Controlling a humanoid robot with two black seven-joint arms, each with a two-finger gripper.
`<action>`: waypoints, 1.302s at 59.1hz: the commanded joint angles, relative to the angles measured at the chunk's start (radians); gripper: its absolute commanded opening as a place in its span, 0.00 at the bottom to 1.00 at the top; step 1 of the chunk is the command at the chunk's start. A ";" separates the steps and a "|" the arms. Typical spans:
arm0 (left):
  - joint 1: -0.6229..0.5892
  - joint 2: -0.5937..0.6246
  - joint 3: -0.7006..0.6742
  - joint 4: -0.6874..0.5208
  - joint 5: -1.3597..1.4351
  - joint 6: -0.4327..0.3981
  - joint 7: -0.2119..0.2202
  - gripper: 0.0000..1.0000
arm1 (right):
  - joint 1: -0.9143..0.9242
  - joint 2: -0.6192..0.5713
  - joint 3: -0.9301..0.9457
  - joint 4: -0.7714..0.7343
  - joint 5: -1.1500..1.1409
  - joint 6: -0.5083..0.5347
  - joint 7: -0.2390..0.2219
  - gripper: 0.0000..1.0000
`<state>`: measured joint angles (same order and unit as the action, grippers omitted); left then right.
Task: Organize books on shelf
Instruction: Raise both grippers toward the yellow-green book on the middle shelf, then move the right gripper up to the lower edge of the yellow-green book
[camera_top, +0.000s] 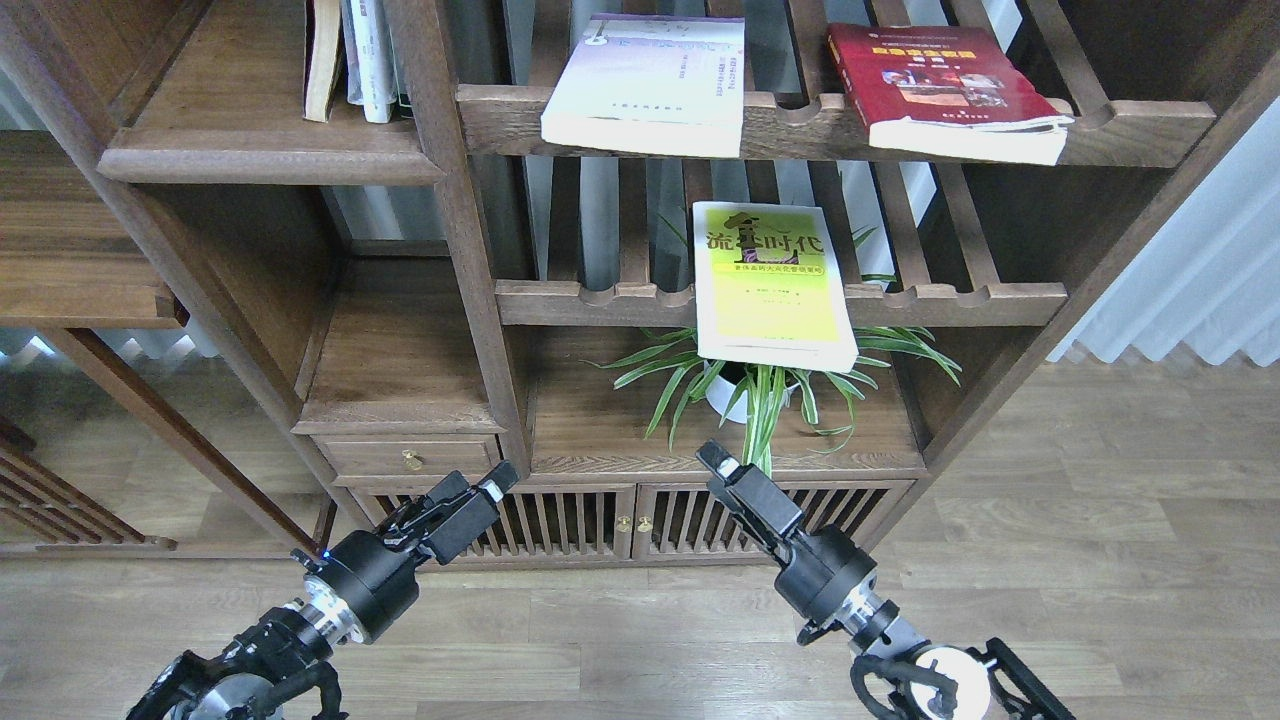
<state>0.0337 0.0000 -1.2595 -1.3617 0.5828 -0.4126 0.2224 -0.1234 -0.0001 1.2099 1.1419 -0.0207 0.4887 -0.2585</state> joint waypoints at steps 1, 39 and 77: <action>-0.005 0.000 0.002 0.000 -0.001 -0.008 -0.009 1.00 | -0.041 0.000 -0.050 0.001 0.004 0.000 -0.010 0.99; -0.034 0.000 0.043 0.055 -0.368 -0.076 -0.014 1.00 | 0.053 0.000 0.002 0.038 0.120 0.000 -0.005 0.99; -0.034 0.000 0.069 0.092 -0.442 -0.076 -0.017 1.00 | 0.109 0.000 -0.006 -0.016 0.146 0.000 0.102 0.99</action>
<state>0.0015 0.0000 -1.2002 -1.2691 0.1451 -0.4887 0.2062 -0.0325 0.0000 1.2005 1.1407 0.1258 0.4887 -0.1623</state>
